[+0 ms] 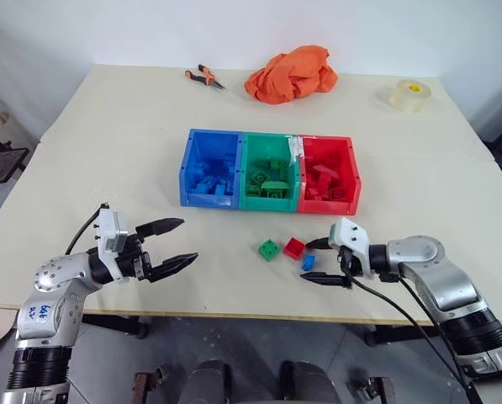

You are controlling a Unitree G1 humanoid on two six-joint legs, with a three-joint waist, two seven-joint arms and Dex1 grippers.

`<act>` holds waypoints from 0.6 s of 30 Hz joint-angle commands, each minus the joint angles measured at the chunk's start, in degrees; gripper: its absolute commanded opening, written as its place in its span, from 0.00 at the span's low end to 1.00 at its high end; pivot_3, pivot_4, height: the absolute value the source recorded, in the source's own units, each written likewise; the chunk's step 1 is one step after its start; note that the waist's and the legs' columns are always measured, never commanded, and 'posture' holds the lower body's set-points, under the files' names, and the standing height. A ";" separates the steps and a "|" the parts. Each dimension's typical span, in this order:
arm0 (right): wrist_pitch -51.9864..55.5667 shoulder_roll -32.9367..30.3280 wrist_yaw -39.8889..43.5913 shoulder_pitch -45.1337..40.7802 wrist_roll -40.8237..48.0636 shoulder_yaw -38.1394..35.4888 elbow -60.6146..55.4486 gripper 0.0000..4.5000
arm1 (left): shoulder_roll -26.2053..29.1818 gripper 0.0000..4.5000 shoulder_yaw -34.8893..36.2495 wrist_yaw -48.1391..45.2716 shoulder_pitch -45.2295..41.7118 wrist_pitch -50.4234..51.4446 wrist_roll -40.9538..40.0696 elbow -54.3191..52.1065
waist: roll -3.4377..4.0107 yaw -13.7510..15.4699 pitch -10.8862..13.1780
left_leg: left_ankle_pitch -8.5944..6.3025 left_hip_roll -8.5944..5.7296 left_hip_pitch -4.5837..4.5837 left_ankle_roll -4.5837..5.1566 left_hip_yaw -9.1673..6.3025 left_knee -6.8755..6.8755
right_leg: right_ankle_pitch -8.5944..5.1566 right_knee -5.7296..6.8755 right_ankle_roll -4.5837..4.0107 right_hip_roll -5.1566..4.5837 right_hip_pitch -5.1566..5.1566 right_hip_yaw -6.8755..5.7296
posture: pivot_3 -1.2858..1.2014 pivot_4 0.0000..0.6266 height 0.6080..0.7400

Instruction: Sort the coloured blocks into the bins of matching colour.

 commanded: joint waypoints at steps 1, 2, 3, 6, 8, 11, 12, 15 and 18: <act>-1.14 0.06 0.06 -0.19 0.20 -0.99 -0.48 0.57 | 0.08 1.00 1.21 0.96 0.59 0.11 -1.39 -2.65 | 0.00 -0.01 0.00 | 0.00 0.00 0.00 0.00 0.01 0.00 | 0.00 -0.01 0.00 0.00 0.00 0.00 | 0.52 0.24 1.00; -1.20 0.02 0.06 -0.10 0.23 -1.18 -0.61 0.49 | 0.04 1.00 1.12 1.12 0.63 0.17 -1.42 -2.82 | 0.00 -0.02 0.00 | 0.00 0.00 0.00 0.00 0.01 0.00 | 0.00 0.00 0.00 0.00 0.00 -0.01 | 0.52 0.24 1.00; -1.10 -0.09 -0.01 0.07 0.38 -1.50 -1.01 0.40 | -0.03 1.00 0.94 1.26 0.41 0.20 -1.41 -2.78 | 0.00 -0.02 0.00 | 0.00 0.00 0.00 0.00 0.01 0.00 | 0.00 0.00 0.00 0.00 0.00 0.00 | 0.52 0.24 1.00; -0.73 -0.41 -0.36 0.59 0.96 -2.61 -2.18 0.20 | -0.19 1.00 0.43 1.45 -0.37 0.32 -1.35 -2.50 | 0.00 -0.06 0.00 | 0.00 0.00 0.00 0.00 0.01 0.00 | 0.00 0.00 0.00 0.00 -0.01 -0.01 | 0.52 0.24 1.00; -0.34 -0.79 -0.44 0.85 1.65 -3.71 -3.14 0.20 | -0.22 1.00 0.22 1.40 -1.02 0.39 -1.27 -2.09 | 0.00 -0.04 0.00 | 0.00 0.00 0.00 0.00 0.01 0.00 | 0.00 0.00 0.00 0.00 -0.01 -0.01 | 0.52 0.24 1.00; 0.92 -1.75 -0.33 0.39 3.28 -6.35 -4.72 0.20 | -0.16 1.00 0.05 1.12 -1.71 0.38 -1.19 -1.53 | 0.00 -0.02 0.00 | 0.00 0.00 -0.01 0.00 0.01 0.00 | 0.00 0.00 0.00 0.00 -0.01 -0.01 | 0.52 0.24 1.00; 1.39 -1.96 -0.46 -0.22 3.78 -7.23 -5.05 0.20 | -0.11 1.00 0.02 1.01 -1.88 0.36 -1.16 -1.33 | 0.00 -0.02 0.00 | 0.00 -0.01 0.00 0.00 0.03 0.00 | 0.00 -0.01 0.00 0.00 -0.01 0.00 | 0.52 0.24 1.00; 3.78 -1.81 -1.45 -3.74 4.34 -8.02 -4.71 0.20 | 0.11 1.00 -0.03 0.51 -2.27 0.21 -1.09 -0.69 | 0.00 -0.20 0.00 | 0.00 0.00 0.00 0.00 0.02 0.00 | 0.00 0.00 0.00 0.00 -0.01 0.00 | 0.52 0.24 1.00; 4.33 0.69 -2.76 -8.35 4.71 -7.74 -2.62 0.20 | 0.53 1.00 -0.14 -0.44 -3.03 -0.20 -0.72 0.63 | 0.00 -0.76 0.00 | 0.00 0.04 0.00 -0.01 0.01 -0.01 | -0.01 0.00 -0.01 0.01 -0.02 -0.01 | 0.52 0.24 1.00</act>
